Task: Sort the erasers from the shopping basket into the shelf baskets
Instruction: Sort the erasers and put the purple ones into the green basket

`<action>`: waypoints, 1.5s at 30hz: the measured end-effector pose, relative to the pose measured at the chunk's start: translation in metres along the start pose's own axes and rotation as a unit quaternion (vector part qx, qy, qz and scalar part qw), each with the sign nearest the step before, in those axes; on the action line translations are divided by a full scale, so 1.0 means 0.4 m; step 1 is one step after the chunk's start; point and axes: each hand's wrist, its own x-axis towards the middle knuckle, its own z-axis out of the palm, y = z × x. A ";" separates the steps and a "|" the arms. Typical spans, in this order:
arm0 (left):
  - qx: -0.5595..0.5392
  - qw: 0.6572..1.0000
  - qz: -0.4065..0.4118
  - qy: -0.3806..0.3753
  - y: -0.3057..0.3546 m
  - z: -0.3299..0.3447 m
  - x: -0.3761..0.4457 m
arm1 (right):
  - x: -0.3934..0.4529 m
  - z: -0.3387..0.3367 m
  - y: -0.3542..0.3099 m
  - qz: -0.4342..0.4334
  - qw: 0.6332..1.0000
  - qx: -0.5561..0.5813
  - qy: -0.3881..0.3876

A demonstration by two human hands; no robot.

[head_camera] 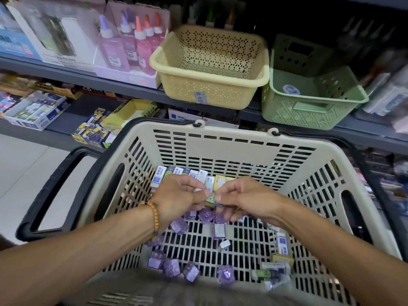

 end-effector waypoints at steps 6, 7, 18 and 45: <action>0.176 0.976 0.011 -0.130 -0.078 0.086 0.007 | -0.065 -0.101 0.055 0.022 0.993 -0.034 0.112; 0.267 0.950 0.035 -0.157 -0.097 0.095 0.013 | -0.069 -0.112 0.062 0.020 0.991 -0.044 0.128; 0.475 0.852 0.126 -0.179 -0.139 0.132 0.055 | -0.023 -0.136 0.086 -0.024 0.988 -0.040 0.148; -0.059 0.994 -0.058 -0.072 0.009 0.020 0.009 | -0.002 -0.059 0.000 -0.038 0.996 -0.082 0.007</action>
